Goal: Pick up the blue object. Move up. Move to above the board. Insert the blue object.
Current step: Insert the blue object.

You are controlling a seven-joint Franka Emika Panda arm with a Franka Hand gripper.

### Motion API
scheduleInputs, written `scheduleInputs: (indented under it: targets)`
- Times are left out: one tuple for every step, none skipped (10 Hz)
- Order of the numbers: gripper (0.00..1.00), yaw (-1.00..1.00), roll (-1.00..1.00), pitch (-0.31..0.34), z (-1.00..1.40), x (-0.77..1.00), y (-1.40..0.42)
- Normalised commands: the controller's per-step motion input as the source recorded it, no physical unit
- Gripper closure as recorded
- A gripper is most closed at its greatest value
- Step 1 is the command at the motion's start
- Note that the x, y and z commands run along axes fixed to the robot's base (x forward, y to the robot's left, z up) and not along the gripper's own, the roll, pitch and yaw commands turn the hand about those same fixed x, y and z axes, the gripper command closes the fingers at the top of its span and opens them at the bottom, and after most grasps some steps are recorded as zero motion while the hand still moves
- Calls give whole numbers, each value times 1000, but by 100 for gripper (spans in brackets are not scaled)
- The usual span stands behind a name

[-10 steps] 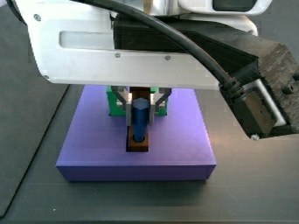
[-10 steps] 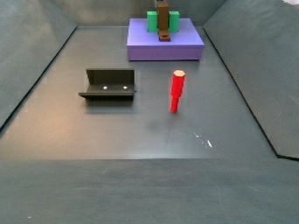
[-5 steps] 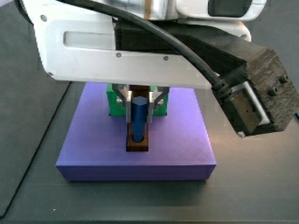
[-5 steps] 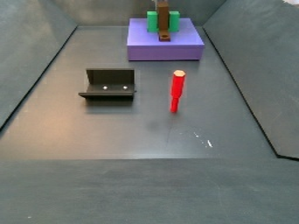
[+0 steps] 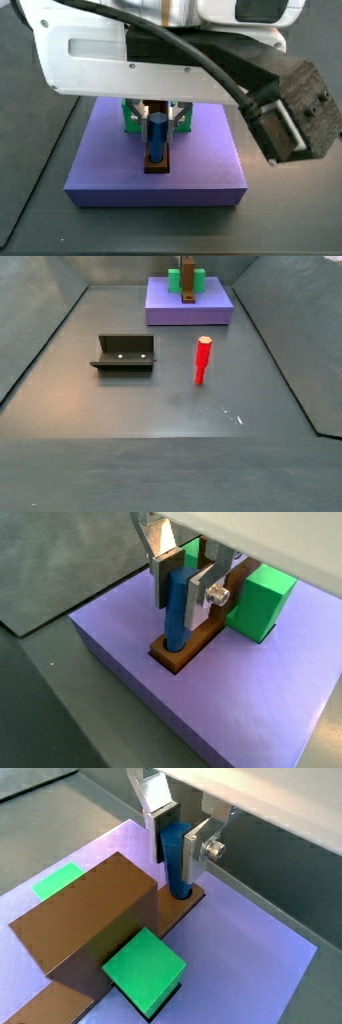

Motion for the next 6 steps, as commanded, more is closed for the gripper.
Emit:
scheduleInputs:
  targets:
    - [100,54,321,67,-191,271,-120]
    - [100,0,287,79,-254,320,0]
    - [100,0,341,89,-206,234,0]
    - [100,0,354,44,-360,186,-34]
    - [100,0,284,0,-663,51,-14]
    - [100,0,257,0,-429,3,-11]
